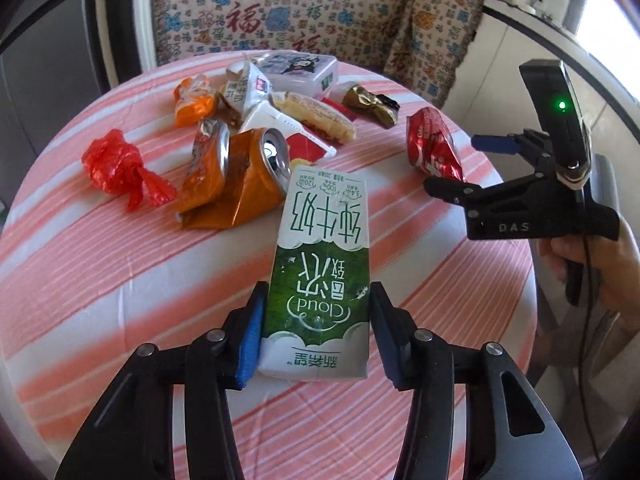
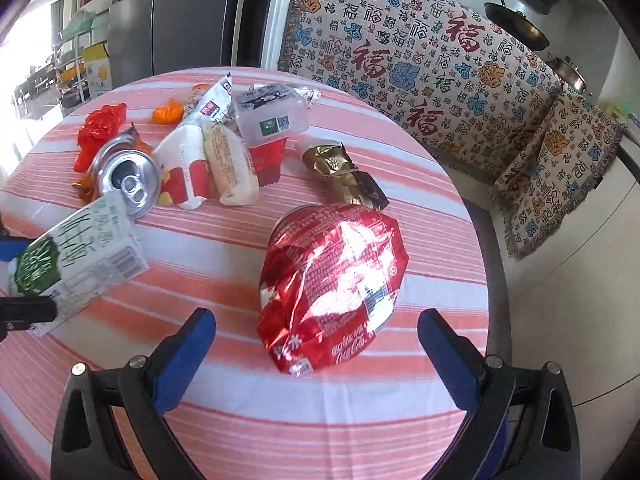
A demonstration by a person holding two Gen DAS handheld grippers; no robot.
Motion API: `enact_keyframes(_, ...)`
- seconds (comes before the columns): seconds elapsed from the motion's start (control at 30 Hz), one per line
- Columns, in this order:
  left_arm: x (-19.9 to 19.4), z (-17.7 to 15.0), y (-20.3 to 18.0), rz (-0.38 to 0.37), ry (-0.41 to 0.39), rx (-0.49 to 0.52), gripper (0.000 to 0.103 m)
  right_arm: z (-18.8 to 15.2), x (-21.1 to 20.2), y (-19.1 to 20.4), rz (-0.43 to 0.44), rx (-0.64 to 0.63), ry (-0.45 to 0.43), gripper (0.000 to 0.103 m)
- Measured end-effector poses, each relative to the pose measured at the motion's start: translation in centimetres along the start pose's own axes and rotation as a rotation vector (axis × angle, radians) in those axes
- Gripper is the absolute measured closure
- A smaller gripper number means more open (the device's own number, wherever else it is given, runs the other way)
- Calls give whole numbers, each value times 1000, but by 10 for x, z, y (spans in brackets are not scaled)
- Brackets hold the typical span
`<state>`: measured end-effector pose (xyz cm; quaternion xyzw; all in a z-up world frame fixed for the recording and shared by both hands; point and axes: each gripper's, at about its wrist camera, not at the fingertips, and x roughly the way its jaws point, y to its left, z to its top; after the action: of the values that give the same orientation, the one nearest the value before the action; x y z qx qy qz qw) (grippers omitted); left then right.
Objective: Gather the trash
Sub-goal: 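Lift the milk carton and Coke can and carry both toward the blue wastebasket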
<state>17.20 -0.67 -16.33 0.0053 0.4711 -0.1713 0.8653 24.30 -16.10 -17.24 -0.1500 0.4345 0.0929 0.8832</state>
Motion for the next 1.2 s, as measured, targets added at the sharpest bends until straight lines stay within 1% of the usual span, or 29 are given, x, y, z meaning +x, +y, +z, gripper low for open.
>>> enact_keyframes(0.03,-2,-2,-1,6,-2,-27,53,1,3,-4,10,16,1,12)
enact_keyframes(0.07,-3,-5,-3,13,-6,-50,53,1,4,-10,27,40,-5,41)
enact_keyframes(0.1,-5,-7,-4,18,-8,-66,53,1,4,-17,55,68,-2,53)
enact_keyframes(0.17,-8,-13,-7,10,-14,-91,52,-3,-8,-39,121,178,-27,62)
enact_keyframes(0.2,-9,-15,-7,-2,-15,-102,52,-6,-13,-50,164,236,-33,63)
enact_keyframes(0.23,-9,-15,-8,-8,-15,-112,52,-10,-16,-65,226,315,-33,66)
enact_keyframes(0.3,-10,-17,-8,-15,-16,-130,53,-24,-15,-99,382,520,-19,67)
enact_keyframes(0.33,-11,-16,-8,-22,-18,-137,54,-35,-11,-118,470,643,-5,67)
enact_keyframes(0.4,-13,-13,-9,-25,-24,-153,53,-60,2,-144,626,851,17,68)
enact_keyframes(0.43,-14,-12,-9,-25,-28,-157,53,-70,5,-152,666,913,18,68)
enact_keyframes(0.47,-16,-10,-10,-23,-34,-158,51,-78,6,-158,683,953,13,68)
enact_keyframes(0.5,-17,-9,-11,-19,-38,-153,48,-83,6,-162,681,971,7,68)
enact_keyframes(0.53,-19,-8,-12,-10,-43,-146,46,-87,3,-166,660,975,6,64)
enact_keyframes(0.57,-21,-7,-13,0,-49,-139,43,-91,0,-168,637,977,8,64)
enact_keyframes(0.67,-20,-5,-16,7,-50,-124,41,-97,1,-174,586,957,28,64)
enact_keyframes(0.7,-20,-3,-16,7,-46,-124,41,-98,1,-176,465,1006,25,64)
enact_keyframes(0.77,-16,-3,-16,13,-39,-128,41,-97,8,-178,436,975,47,64)
enact_keyframes(0.83,-14,-4,-17,15,-32,-130,41,-93,16,-177,392,920,61,63)
enact_keyframes(0.9,-10,-4,-17,20,-24,-129,41,-84,22,-175,377,859,59,63)
enact_keyframes(0.93,-9,-5,-18,25,-20,-127,41,-81,24,-171,355,821,67,63)
enact_keyframes(0.97,-7,-4,-19,30,-16,-127,41,-75,25,-166,343,779,57,63)
enact_keyframes(1.03,-5,-6,-20,33,-12,-128,41,-61,29,-147,357,682,56,63)
enact_keyframes(1.07,-5,-5,-21,37,-11,-128,41,-56,31,-137,392,646,55,63)
enact_keyframes(1.1,-6,-5,-21,45,-13,-127,41,-52,32,-128,408,616,60,63)
enact_keyframes(1.13,-7,-5,-20,51,-18,-126,41,-50,31,-123,395,591,65,63)
enact_keyframes(1.2,-11,-5,-17,57,-28,-126,41,-47,25,-116,317,532,72,61)
